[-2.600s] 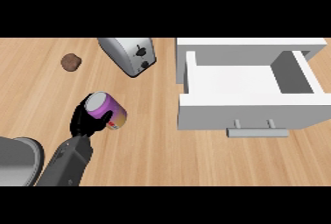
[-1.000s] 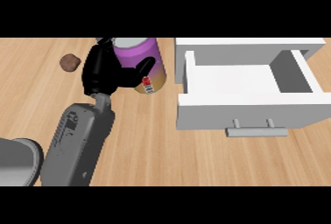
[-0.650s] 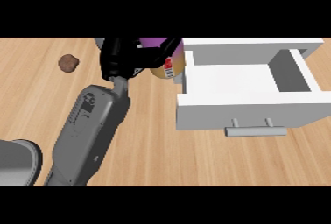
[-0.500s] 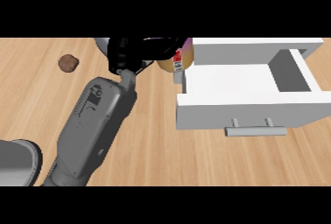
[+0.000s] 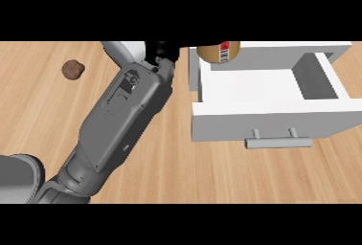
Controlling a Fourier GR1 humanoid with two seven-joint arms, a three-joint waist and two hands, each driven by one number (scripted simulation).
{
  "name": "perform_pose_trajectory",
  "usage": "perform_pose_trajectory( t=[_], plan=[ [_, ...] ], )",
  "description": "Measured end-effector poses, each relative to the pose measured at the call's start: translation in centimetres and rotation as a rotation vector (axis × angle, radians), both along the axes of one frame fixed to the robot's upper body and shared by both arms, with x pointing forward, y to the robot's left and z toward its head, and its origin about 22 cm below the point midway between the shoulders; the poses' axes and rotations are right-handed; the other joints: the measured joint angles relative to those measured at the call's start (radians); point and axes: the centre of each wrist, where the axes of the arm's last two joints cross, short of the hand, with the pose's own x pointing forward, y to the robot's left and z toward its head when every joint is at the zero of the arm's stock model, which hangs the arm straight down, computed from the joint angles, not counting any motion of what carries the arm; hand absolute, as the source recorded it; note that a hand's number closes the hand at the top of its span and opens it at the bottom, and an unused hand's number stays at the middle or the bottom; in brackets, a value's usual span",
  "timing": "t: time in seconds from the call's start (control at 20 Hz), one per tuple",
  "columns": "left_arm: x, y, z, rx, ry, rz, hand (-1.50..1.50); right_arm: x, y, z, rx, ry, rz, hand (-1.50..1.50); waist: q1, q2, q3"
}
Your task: Pick up the can, place it into the drawer and close the drawer
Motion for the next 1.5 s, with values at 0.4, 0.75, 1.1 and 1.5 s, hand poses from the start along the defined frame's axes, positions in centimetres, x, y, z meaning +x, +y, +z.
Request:
perform_pose_trajectory(
  t=[0.4,0.75,1.1,1.5],
  plan=[
    [1.2,-2.8,0.8,0.022,0.011,-0.002,1.5,0.6,0.0,0.0,-0.005,-0.006,0.01,-1.5,-0.015,0.003,0.0],
    [1.6,-4.5,1.3,0.039,0.028,0.002,1.5,1.2,0.1,-0.1,-0.018,-0.015,0.02,-1.5,-0.026,0.006,0.001],
    [2.0,-5.4,0.6,0.071,0.047,0.02,1.5,1.3,0.3,0.4,-0.005,-0.021,0.034,-1.5,-0.041,0.009,0.001],
    [2.0,-5.7,-1.1,0.124,0.076,0.051,-1.5,2.1,1.1,1.1,-0.01,-0.027,0.051,-1.5,-0.058,0.014,0.001]
  ],
)
